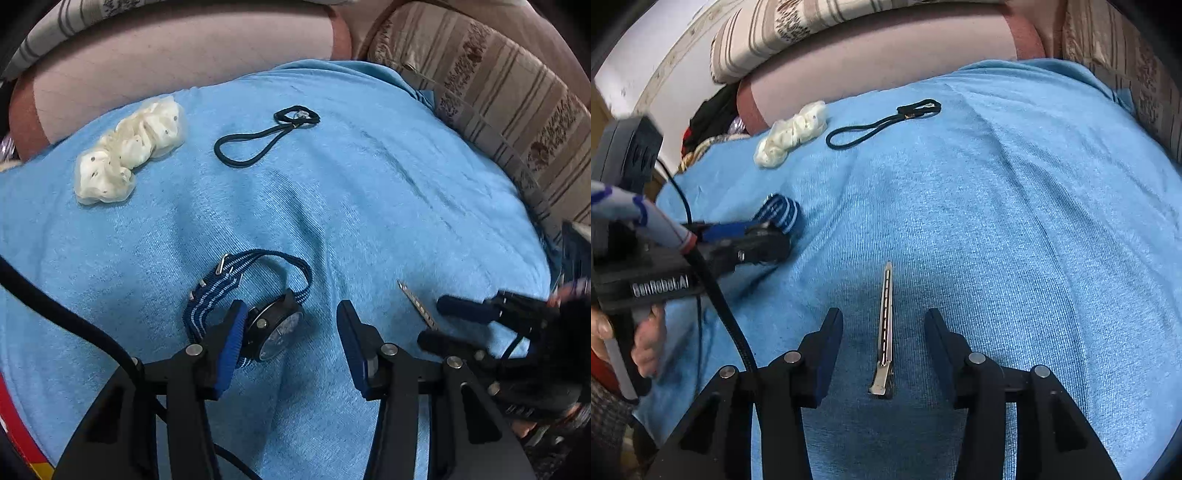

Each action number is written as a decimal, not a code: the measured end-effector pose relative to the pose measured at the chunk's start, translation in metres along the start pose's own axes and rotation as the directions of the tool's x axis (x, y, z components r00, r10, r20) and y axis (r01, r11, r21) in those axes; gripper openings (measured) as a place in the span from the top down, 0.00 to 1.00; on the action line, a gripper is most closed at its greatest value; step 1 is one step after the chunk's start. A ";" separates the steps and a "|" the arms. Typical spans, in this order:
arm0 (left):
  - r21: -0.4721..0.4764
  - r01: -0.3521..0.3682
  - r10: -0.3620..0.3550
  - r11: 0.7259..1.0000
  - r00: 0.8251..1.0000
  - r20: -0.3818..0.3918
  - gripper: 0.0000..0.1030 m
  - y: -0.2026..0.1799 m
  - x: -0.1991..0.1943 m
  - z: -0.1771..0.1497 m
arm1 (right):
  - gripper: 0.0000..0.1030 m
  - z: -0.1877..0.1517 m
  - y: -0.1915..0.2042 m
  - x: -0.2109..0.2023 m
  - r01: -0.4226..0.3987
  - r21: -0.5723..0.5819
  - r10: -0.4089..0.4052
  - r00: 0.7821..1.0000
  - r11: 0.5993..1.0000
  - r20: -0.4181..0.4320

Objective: Organize jewelry
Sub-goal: 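Grasp the blue striped watch with the left tool while the right grasps the silver hair clip, then carry the watch and hair clip into the white box and open both tools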

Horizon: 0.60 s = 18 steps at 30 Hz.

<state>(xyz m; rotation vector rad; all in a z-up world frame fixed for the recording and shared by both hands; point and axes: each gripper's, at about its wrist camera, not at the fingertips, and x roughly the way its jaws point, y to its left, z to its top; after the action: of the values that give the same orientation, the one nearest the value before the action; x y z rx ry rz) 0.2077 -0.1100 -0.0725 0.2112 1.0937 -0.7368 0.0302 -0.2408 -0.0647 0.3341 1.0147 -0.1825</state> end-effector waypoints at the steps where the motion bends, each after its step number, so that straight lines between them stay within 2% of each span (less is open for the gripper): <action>1: -0.011 0.006 -0.006 1.000 1.000 0.000 0.54 0.001 0.000 0.000 | 0.59 -0.002 0.005 0.001 0.034 -0.030 -0.034 0.999 0.999 0.003; 2: -0.020 0.006 -0.006 1.000 1.000 0.000 0.65 0.002 -0.001 0.000 | 0.61 -0.004 0.007 0.002 0.053 -0.050 -0.053 0.999 0.997 0.005; 3: -0.019 -0.003 0.002 1.000 1.000 -0.005 0.78 0.001 -0.001 -0.001 | 0.73 -0.006 0.010 0.003 0.069 -0.076 -0.069 0.998 0.995 0.005; 4: -0.022 0.013 -0.014 1.000 1.000 -0.022 0.84 0.001 -0.002 -0.003 | 0.88 -0.006 0.011 0.003 0.076 -0.088 -0.075 0.997 0.993 0.008; 5: -0.028 0.011 -0.011 1.000 1.000 -0.026 0.85 -0.001 -0.003 -0.005 | 0.91 -0.006 0.011 0.002 0.073 -0.092 -0.072 0.997 0.993 0.008; 7: -0.015 -0.030 0.030 0.999 0.999 -0.012 0.86 -0.008 -0.011 -0.009 | 0.92 -0.004 0.008 -0.001 0.056 -0.066 -0.056 0.998 0.996 0.006; 10: -0.054 -0.038 0.039 0.998 0.999 0.014 0.87 -0.010 -0.029 -0.017 | 0.92 0.001 0.006 -0.013 0.021 -0.036 -0.020 1.000 0.999 0.019; 14: -0.120 -0.036 0.044 0.992 0.997 0.064 0.88 -0.002 -0.068 -0.034 | 0.92 0.004 0.022 -0.035 -0.007 -0.063 0.011 0.999 0.998 0.049; 18: -0.165 -0.062 0.083 0.984 0.989 0.125 0.88 0.012 -0.121 -0.060 | 0.92 0.007 0.048 -0.051 -0.044 -0.111 0.052 0.997 0.993 0.065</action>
<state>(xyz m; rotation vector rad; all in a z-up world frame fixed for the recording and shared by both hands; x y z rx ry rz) 0.1411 -0.0178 0.0020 0.0641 1.0094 -0.5861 0.0235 -0.1983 -0.0087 0.2503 0.9450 -0.0933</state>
